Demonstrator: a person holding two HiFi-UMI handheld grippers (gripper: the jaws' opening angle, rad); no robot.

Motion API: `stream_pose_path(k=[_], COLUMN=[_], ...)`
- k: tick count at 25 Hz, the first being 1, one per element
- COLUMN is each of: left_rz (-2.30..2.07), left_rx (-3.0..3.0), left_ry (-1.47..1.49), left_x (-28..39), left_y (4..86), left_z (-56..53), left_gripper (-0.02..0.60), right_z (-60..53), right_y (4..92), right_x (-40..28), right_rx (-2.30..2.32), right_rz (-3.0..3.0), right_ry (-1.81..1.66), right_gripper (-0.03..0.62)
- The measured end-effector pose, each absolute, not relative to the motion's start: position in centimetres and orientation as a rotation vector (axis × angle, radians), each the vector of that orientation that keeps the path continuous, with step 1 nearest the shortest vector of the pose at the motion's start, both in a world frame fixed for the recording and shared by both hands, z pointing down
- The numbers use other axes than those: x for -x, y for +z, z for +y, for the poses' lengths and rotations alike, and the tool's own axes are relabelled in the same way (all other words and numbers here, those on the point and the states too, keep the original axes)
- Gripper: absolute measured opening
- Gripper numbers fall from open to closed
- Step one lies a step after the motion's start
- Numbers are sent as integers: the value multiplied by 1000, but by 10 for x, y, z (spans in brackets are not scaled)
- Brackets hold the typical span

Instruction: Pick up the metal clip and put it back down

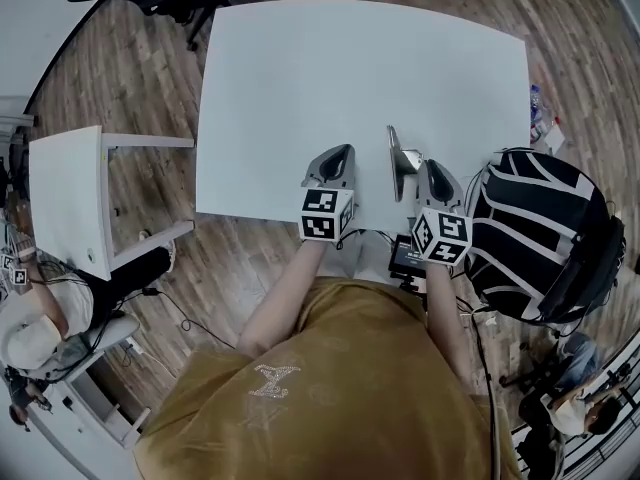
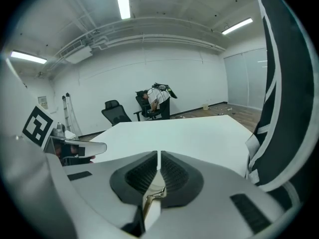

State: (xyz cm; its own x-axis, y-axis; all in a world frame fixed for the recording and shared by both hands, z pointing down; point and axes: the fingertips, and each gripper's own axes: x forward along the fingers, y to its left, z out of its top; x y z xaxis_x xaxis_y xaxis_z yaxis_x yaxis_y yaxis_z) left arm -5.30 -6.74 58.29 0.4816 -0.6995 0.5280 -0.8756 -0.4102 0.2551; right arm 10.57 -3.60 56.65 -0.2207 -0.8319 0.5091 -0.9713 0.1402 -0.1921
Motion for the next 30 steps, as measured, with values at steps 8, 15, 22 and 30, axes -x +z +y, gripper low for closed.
stream_pose_path(k=[8,15,22,30], left_rz=[-1342,-1385,-1423,-1469], left_rx=[-2269,-2294,-2337,-2435], left_ry=[446,407,366,300], left_x=[52,55,52,47], left_y=[560,537,511,466], left_z=[-70,-69,-72,-77], left_gripper=[-3,-3,-3,-3], right_z=[-38,-42,-47,-48], right_y=[540,511,482,447], right_x=[-103,-101,-103,-108], right_rx=[-1764,-1808,-1836,-1902], right_rz=[-2213,-2252,-2317,-2368], right_ry=[659,571,521,428], right_gripper=[8,8,8,8])
